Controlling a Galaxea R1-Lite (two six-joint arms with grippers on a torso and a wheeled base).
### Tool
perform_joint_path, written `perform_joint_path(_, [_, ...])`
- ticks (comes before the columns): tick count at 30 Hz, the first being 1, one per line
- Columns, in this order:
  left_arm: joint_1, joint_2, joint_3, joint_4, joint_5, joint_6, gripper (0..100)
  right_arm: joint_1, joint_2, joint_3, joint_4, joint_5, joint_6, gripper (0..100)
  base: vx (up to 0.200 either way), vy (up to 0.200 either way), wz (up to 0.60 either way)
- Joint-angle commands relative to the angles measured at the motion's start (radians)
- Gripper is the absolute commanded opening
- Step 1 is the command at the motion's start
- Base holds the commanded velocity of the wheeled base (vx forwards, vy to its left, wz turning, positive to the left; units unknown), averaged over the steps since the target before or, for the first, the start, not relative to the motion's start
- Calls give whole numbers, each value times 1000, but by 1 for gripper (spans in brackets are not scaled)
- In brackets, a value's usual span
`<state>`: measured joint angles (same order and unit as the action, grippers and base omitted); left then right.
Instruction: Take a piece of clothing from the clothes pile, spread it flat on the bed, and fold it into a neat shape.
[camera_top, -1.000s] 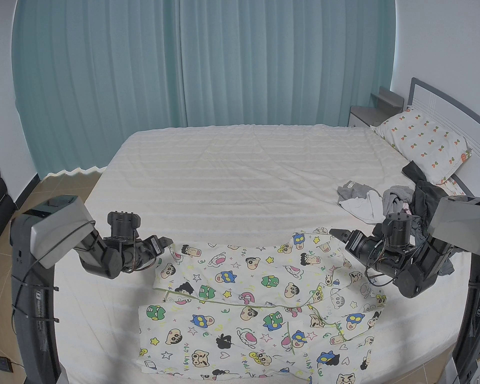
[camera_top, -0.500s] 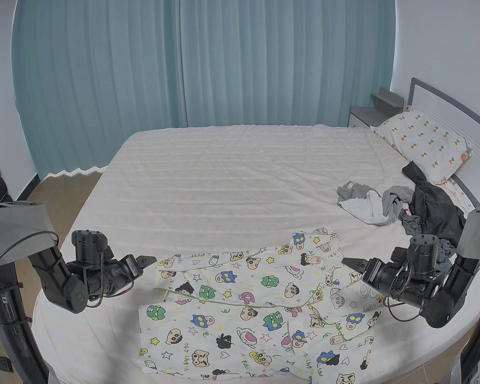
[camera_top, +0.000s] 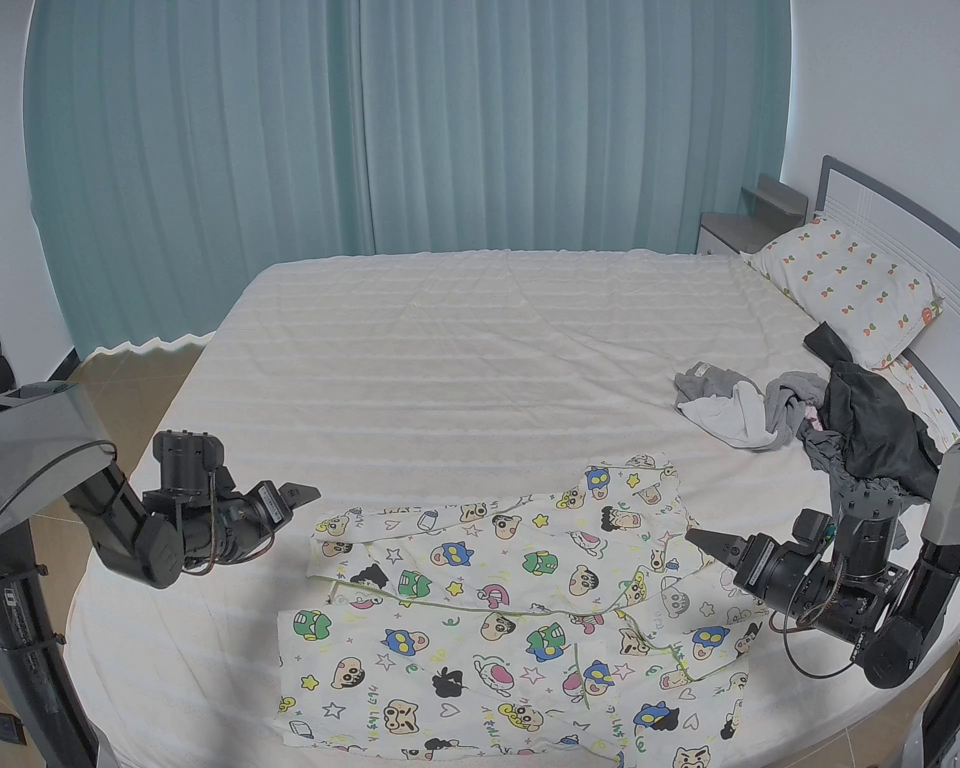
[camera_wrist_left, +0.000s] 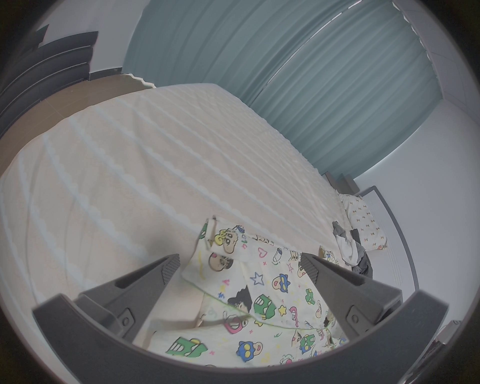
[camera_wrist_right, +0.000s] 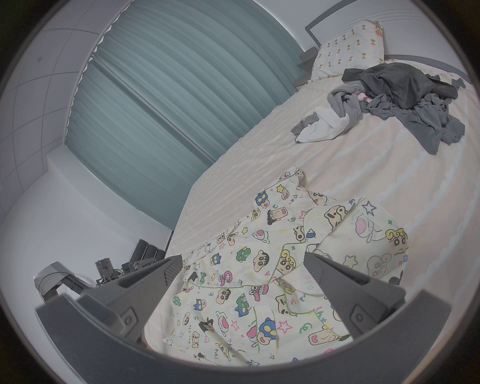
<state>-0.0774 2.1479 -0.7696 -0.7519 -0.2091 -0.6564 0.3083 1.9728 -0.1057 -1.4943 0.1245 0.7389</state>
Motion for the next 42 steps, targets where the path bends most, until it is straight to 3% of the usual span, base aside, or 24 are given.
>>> perform_joint_path(1, [-100, 164, -205, 89, 68, 6, 100, 3, 113, -34, -69, -5, 13, 100, 0, 0, 0])
perform_joint_path(5, [-139, 247, -283, 98, 145, 12, 100, 3, 149, -65, -69, -2, 13, 100, 0, 0, 0])
perform_joint_path(11, [-182, 254, -290, 161, 163, 21, 100, 0, 166, -95, -69, -3, 7, 100, 0, 0, 0])
perform_joint_path(24, [-200, 260, -293, 167, 247, 20, 100, -3, 182, -117, -69, 12, 10, 100, 0, 0, 0])
perform_joint_path(30, [-200, 349, -401, 184, 283, 77, 100, -5, 175, -118, -69, 12, 7, 100, 0, 0, 0])
perform_joint_path(36, [-214, 360, -499, 352, 289, 75, 100, -17, 175, -118, -69, 14, 7, 100, 0, 0, 0])
perform_joint_path(42, [-211, 414, -606, 342, 324, 70, 100, -18, 173, -118, -69, 14, 7, 100, 0, 0, 0])
